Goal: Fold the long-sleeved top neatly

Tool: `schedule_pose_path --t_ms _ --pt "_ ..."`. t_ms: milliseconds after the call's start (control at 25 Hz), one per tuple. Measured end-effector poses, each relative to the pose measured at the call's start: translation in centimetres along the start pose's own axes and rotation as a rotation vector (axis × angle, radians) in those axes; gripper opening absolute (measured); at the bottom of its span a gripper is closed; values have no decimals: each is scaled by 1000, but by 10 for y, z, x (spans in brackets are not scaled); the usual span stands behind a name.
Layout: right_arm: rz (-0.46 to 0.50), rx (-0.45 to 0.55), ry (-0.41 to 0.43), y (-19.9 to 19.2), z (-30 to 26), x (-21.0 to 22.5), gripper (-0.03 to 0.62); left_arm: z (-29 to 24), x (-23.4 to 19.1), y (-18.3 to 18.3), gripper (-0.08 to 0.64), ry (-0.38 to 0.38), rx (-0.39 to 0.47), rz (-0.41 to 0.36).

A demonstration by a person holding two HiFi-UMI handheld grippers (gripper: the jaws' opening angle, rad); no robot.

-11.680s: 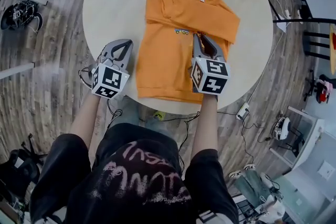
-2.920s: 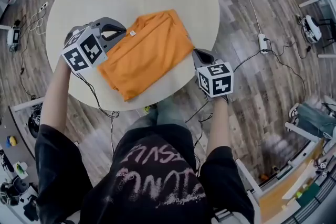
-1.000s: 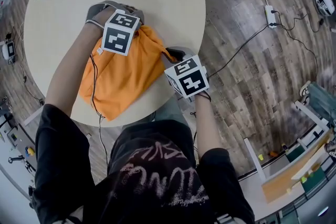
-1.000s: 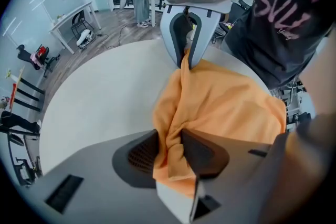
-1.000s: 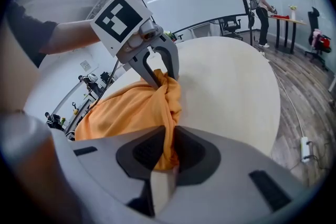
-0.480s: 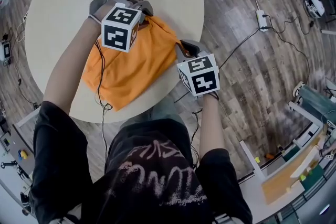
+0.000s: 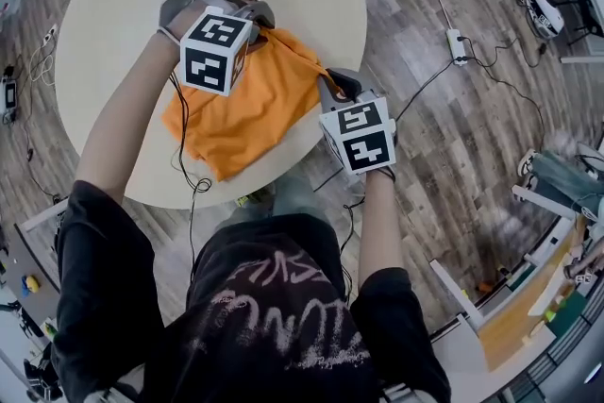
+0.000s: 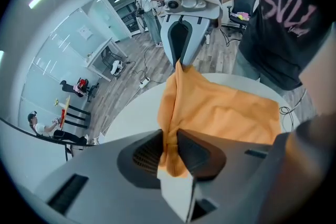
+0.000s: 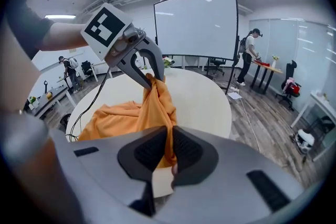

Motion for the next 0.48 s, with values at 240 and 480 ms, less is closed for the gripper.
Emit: schedule_pose_path --t_ms 240,480 --pt "51 40 -44 8 29 -44 35 40 35 -4 92 60 -11 -5" --pt "131 72 -87 12 48 -88 35 68 68 -13 91 106 -17 7"
Point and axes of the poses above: the fingertips, and each gripper's own axes: z backward along the fingers, x to its right, y out of its top, the point moved 6 cm from there along z, backward along the fingers, and after that the axes turned 6 degrees about -x, right-handed, at the moved point
